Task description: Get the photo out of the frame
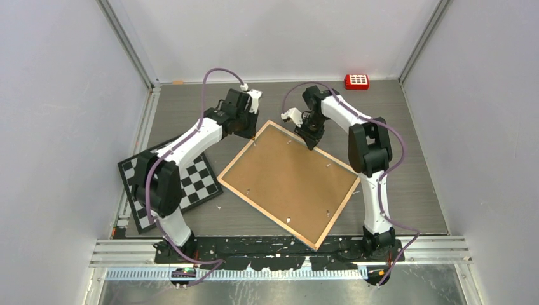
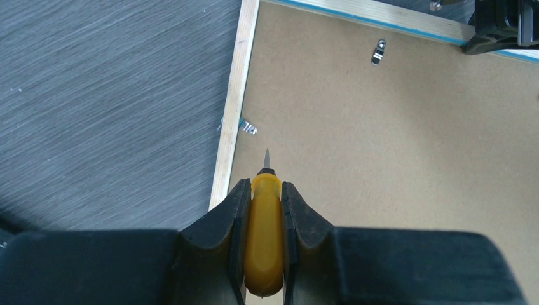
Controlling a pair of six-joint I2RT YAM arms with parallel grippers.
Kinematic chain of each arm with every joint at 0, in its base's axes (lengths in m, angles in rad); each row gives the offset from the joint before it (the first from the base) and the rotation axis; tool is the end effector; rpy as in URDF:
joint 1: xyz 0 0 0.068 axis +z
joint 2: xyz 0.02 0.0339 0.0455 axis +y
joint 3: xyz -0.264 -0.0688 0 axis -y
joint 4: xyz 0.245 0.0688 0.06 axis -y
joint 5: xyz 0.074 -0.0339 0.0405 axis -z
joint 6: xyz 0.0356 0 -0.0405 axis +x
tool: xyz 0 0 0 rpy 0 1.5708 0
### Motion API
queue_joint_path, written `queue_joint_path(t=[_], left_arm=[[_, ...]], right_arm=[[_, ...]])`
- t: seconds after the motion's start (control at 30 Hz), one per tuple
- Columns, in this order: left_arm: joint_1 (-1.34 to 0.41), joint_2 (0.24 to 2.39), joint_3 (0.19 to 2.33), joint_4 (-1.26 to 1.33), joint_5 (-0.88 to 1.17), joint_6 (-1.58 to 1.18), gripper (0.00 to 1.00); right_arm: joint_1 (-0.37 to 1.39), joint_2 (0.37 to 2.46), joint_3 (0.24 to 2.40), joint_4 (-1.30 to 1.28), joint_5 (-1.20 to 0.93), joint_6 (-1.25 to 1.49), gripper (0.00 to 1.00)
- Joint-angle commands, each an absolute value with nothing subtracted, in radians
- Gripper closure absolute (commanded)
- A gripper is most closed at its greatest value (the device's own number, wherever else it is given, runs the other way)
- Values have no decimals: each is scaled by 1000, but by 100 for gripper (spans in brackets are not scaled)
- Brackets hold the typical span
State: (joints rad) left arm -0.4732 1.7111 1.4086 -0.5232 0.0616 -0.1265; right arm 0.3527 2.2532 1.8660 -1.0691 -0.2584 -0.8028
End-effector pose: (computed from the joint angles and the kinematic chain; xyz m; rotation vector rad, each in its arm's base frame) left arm 0.3399 -0.1765 0.2787 0.4469 2.3828 -0.3512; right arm 0.4177 0.1634 0.1737 -1.6318 2.4627 0.3364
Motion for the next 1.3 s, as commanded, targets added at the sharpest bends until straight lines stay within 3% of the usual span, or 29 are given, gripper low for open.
queue_joint_path(t=[0.0,0.63,1.1,1.27], left_arm=[[-479,1722,1415,-425,8,-133,100],[-503,1788,1381,-372,-116,-114,100],[-503,1816,1372,-383,-111,-133,100],[-503,1831,1370,-346,-22,-151,100]], right_arm=[[373,2181,1863,-1049,-311,-808,99],[373,2154,1807,-1040,-302,-741,99],[372,2157,1798,-1034,-282,-736,99],[372,2162,1807,-1041,-280,-738,99]])
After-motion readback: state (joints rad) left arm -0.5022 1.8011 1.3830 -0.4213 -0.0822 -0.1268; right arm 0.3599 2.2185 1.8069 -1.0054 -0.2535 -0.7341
